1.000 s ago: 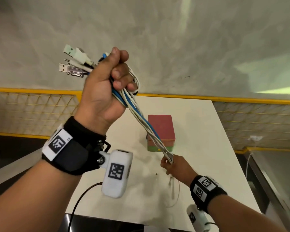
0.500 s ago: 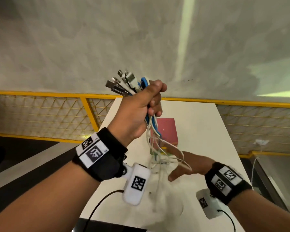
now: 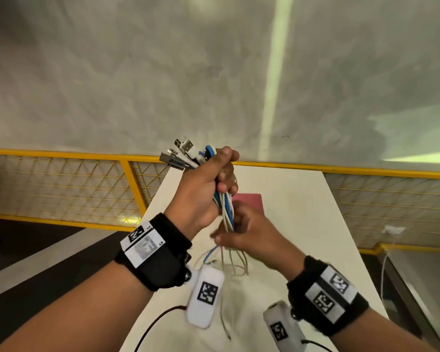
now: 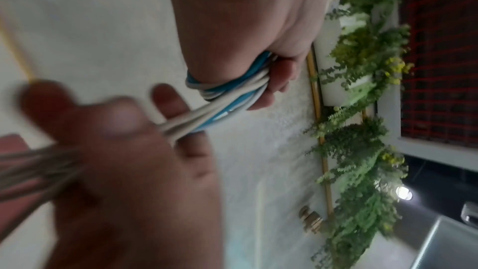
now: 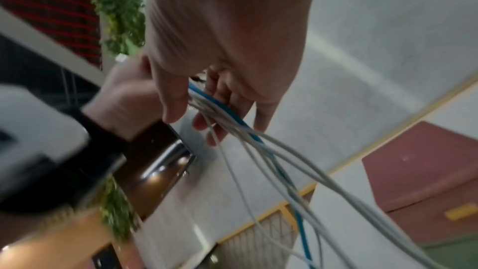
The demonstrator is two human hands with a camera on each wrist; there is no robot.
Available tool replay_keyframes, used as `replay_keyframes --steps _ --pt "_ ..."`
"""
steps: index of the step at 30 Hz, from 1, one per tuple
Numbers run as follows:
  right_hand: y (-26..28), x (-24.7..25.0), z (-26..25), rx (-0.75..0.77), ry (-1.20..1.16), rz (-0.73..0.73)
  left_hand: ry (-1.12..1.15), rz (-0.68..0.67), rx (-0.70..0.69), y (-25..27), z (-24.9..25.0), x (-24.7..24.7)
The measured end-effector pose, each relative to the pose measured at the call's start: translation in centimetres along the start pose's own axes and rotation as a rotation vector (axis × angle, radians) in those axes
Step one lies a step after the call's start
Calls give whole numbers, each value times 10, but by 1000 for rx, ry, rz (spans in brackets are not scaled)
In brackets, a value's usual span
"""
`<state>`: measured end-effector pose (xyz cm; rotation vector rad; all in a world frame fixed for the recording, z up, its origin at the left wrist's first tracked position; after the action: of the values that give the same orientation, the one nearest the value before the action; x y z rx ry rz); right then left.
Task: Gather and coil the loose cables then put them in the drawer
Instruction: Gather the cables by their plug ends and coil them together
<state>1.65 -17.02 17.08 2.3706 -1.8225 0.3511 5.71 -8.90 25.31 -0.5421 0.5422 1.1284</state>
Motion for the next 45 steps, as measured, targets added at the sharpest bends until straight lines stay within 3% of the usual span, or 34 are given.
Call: replay_keyframes --steps 3,5,7,10,13,17,19,21,24,27,29,33,35,42,45 --pt "3 -13 19 -88 101 -84 158 -90 32 2 12 -7" --pt "6 -9 31 -159 165 -81 237 -225 124 9 12 -13" --pt "3 4 35 -172 264 -98 258 -410 307 26 1 -18" --pt "-6 22 34 -166 518 -199 118 -617 589 55 -24 -14" --pt "-11 51 21 -214 714 -183 -95 -654 760 68 -42 9" --pt "-19 64 -4 -211 903 -158 -512 -556 891 67 -56 41" --pt "-23 59 -17 -155 953 -129 -803 -469 817 57 -62 49" --pt "-25 60 -29 -113 923 -82 -942 -362 642 45 -63 52" --pt "-21 62 -45 -51 837 -43 -813 -165 360 25 -52 57" --pt "-15 48 -52 17 792 -13 -650 0 243 14 -40 66" --pt "-13 42 -53 49 741 43 -476 14 186 13 -35 63" --pt "-7 39 -54 73 585 147 -104 14 190 11 -28 61" --pt "-4 32 -61 124 591 183 -25 41 213 9 -27 57" --pt "13 -12 -61 239 1086 258 42 151 193 1 -28 41" --pt "12 -16 -46 276 1109 247 52 203 172 0 -30 46"
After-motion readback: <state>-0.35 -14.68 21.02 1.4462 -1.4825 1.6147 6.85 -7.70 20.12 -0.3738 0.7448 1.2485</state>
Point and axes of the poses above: each hand's wrist, its own y-axis away from the middle knuckle, its own x-axis out of the back of the hand, z = x × y, the point moved 6 cm from there along -y, towards the middle knuckle, and after that the axes turned 9 degrees about y, right-handed, at the moved point
